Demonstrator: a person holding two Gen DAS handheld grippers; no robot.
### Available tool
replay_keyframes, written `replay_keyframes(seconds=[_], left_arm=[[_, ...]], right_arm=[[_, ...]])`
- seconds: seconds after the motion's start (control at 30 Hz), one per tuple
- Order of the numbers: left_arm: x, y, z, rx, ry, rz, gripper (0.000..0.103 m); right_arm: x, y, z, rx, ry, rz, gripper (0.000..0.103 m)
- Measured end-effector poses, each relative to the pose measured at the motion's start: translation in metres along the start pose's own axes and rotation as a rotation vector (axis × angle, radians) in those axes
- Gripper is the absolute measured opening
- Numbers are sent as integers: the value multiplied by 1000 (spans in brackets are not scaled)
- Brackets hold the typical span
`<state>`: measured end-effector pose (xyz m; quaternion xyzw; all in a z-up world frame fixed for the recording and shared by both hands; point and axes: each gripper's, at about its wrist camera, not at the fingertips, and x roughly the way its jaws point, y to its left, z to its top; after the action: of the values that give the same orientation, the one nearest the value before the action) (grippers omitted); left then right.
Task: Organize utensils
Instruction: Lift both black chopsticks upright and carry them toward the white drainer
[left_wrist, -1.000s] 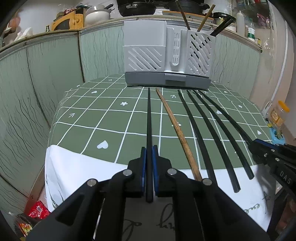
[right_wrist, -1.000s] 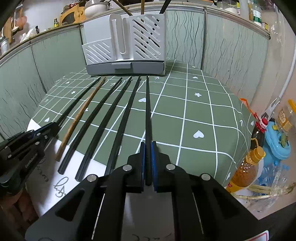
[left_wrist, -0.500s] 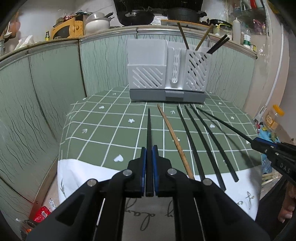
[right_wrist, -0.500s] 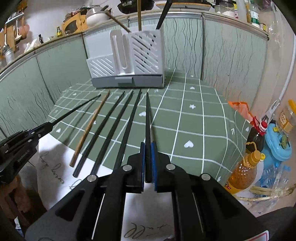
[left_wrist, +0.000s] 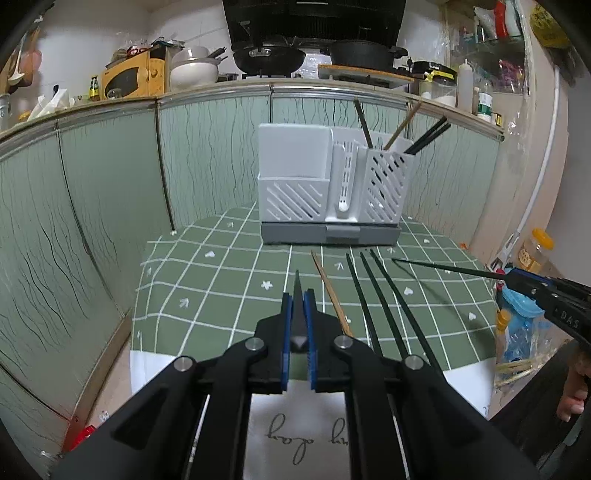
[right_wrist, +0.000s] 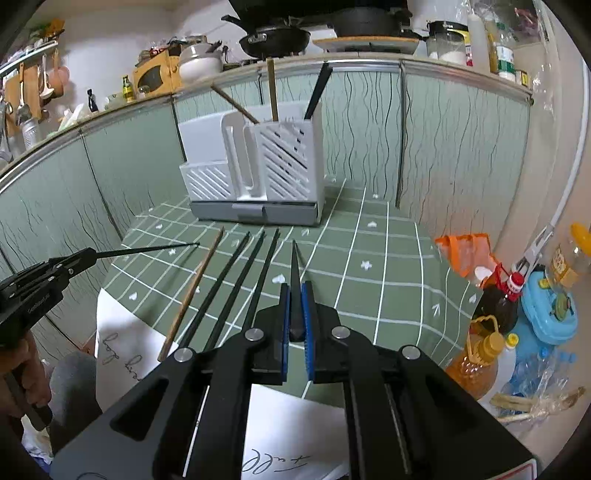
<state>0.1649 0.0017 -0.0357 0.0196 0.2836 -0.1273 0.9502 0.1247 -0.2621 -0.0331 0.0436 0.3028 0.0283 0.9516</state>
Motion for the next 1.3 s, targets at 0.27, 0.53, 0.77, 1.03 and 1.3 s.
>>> replay_keyframes(seconds=[0.27, 0.53, 0.77, 1.03, 1.3], left_arm=[[-9, 4, 23, 12, -20, -7, 8], [-17, 5, 40, 43, -41, -14, 8], [-24, 2, 56, 52, -50, -37, 8], [-28, 3, 74, 48, -21, -93, 8], [-31, 0, 93, 65, -52, -128, 8]], right_arm=[[-15, 1, 21, -16, -42, 19, 6], [-27, 2, 48, -26, -92, 47, 6], [-32, 1, 67, -36, -121, 61, 6], [-39, -4, 78, -28, -139, 76, 6], [-41, -6, 96, -35, -151, 104, 6]])
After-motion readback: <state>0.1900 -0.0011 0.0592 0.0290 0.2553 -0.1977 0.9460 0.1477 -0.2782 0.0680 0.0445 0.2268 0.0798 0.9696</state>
